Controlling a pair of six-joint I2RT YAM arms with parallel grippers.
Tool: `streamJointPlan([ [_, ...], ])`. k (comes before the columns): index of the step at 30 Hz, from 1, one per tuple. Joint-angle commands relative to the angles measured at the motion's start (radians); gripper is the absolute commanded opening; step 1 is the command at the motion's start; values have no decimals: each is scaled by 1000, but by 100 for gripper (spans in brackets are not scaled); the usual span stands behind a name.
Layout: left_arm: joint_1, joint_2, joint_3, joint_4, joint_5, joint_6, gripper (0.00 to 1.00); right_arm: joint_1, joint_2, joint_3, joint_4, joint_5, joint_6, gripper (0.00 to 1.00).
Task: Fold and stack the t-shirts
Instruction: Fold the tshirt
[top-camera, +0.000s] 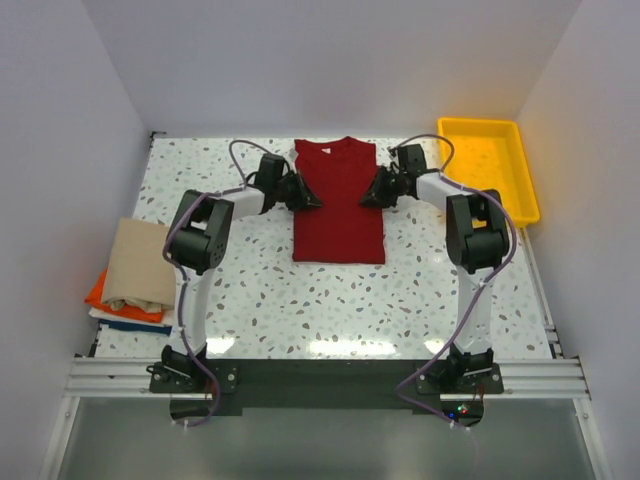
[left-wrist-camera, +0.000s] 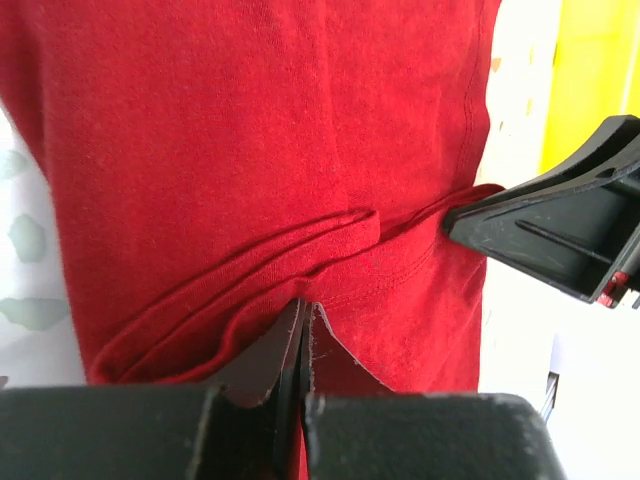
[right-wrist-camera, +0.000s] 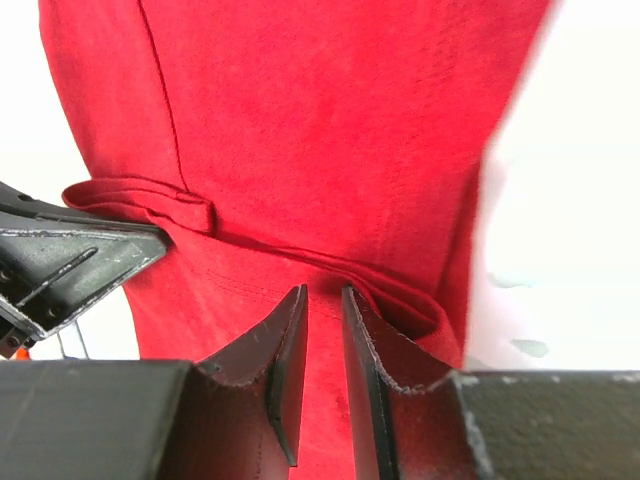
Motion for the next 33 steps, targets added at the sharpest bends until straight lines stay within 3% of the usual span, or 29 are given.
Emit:
streamJointPlan([
  [1,27,10,-18,17,-23,13,2,-28,16,14,3,22,-8,26],
  [8,53,-31,-34,62,15,5,5,-67,23,35,-10,-42,3,28],
  [11,76,-54,-30,92,53,2,11,-85,11,43,-3,-88,20,28],
  [15,101,-97,-9,100,86,2,26,-97,-32,81,-40,-93,18,33],
  [19,131,-177,-30,84,83,7,33,-97,-105,72,-48,-95,26,34],
  [21,133,-249,-88,86,55,11,43,-96,-169,29,-48,-84,29,35],
  [24,130,-342,-190,57,18,-2,48,-97,-256,-70,-40,-42,27,39],
  [27,106,-465,-374,86,-49,-47,52,-94,-384,-191,-37,-9,27,47],
  [33,-22,-668,-634,127,-226,-48,52,-56,-622,-455,-31,83,29,49],
])
